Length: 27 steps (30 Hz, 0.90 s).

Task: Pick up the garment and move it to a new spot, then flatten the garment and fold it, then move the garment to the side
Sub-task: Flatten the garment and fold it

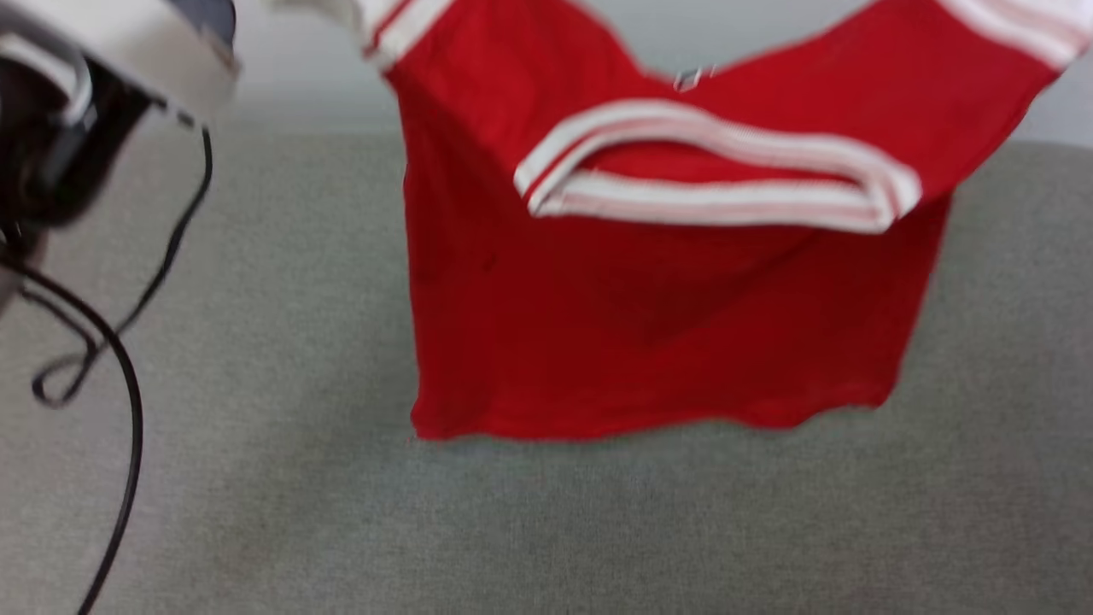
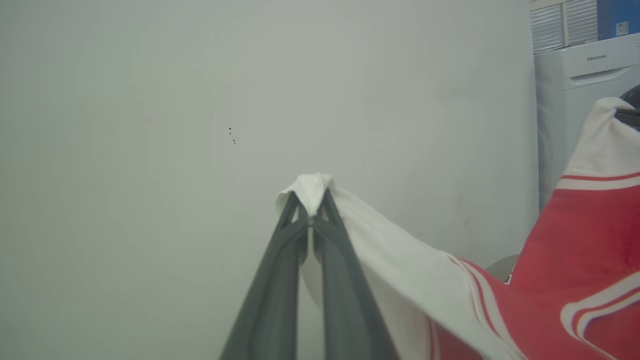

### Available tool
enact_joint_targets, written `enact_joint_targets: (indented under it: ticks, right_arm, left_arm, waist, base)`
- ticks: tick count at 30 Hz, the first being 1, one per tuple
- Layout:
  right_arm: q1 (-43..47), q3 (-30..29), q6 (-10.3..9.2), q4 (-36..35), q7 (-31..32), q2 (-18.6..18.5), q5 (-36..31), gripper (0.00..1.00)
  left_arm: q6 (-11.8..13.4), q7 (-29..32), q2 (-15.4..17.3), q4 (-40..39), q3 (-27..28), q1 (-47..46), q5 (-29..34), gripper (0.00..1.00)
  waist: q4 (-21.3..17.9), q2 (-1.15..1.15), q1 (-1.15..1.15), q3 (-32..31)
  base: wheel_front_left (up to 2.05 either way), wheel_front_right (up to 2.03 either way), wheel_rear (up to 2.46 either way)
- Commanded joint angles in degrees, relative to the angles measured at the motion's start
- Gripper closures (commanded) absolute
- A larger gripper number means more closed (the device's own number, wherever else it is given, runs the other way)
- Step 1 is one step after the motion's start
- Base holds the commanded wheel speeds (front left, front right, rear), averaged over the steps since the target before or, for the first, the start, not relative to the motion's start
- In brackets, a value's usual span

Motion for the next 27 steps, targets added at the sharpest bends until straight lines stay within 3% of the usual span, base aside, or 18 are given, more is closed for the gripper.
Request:
enact_joint_targets:
  ticks: [1, 9, 11, 15, 22, 27]
  right_arm:
    - [-2.6, 0.2, -0.06, 0.9, -0.3, -0.1, -0.4, 1.00]
    - [-26.5, 4.0, -0.07, 14.9, -4.1, 1.0, -4.6, 1.00]
    - [-36.8, 6.5, -0.07, 23.3, -6.9, 2.0, -7.2, 1.00]
    - [-44.9, 8.8, -0.07, 30.7, -10.0, 3.2, -8.9, 1.00]
    - [-51.4, 12.8, -0.07, 41.2, -15.3, 5.0, -10.2, 1.00]
    - [-46.7, 18.5, -0.07, 47.5, -20.7, 5.5, -7.9, 1.00]
  left_arm:
    - [-0.3, 0.6, -0.6, 0.9, 0.3, -1.9, 0.2, 1.00]
    - [-4.1, 2.6, -7.2, 12.9, 1.7, -17.4, 2.8, 1.00]
    - [-5.6, 1.7, -9.9, 19.4, 2.8, -23.4, 3.6, 1.00]
    - [-7.1, 0.8, -11.9, 25.8, 3.4, -28.3, 4.2, 1.00]
    - [-9.4, -2.3, -13.6, 33.8, 3.1, -30.1, 4.5, 1.00]
    - [-11.1, -6.0, -14.2, 37.5, 1.5, -24.0, 3.4, 1.00]
  waist:
    - [0.0, 0.00, -0.01, 4.7]
    - [-0.2, 0.00, -0.01, 15.1]
    - [-0.5, 0.00, -0.01, 18.9]
    - [-0.5, 0.00, -0.01, 21.8]
    - [-0.4, 0.00, -0.01, 24.8]
    - [-0.3, 0.00, -0.01, 24.1]
  base:
    - [0.00, 0.00, 0.00]
    - [0.00, 0.00, 0.00]
    - [0.00, 0.00, 0.00]
    - [0.00, 0.00, 0.00]
    - [0.00, 0.00, 0.00]
    - [0.00, 0.00, 0.00]
